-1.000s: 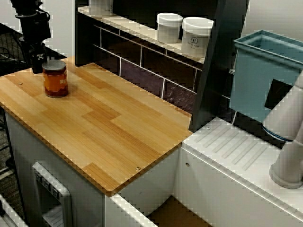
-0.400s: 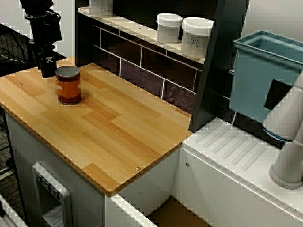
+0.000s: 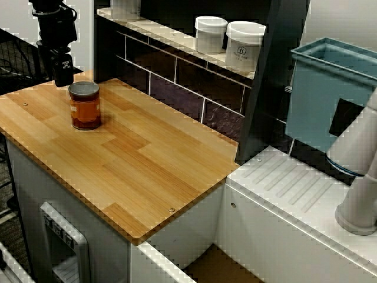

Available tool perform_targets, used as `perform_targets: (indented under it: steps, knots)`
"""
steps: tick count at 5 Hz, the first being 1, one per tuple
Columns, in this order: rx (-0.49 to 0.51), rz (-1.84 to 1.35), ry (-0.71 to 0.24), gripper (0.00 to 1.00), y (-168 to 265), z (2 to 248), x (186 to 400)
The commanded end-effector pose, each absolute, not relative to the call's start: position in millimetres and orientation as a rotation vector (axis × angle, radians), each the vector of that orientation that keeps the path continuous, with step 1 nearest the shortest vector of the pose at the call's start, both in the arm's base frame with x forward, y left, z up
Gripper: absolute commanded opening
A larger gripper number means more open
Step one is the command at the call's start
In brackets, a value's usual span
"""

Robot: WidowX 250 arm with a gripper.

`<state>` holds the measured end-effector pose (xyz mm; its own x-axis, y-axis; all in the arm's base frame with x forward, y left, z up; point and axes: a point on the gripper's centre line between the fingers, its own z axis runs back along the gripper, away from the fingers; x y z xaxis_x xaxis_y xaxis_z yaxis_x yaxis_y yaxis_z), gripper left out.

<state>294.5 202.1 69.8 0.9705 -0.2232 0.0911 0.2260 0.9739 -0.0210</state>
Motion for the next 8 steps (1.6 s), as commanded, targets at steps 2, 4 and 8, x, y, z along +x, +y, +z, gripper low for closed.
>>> perform_targets:
  steps: [2,4,8]
  knots:
    - [0.036,-0.202,-0.096,1.00,197,75,302]
    - [0.008,-0.230,-0.096,1.00,161,81,299]
    - [-0.012,-0.232,-0.107,1.00,82,87,297]
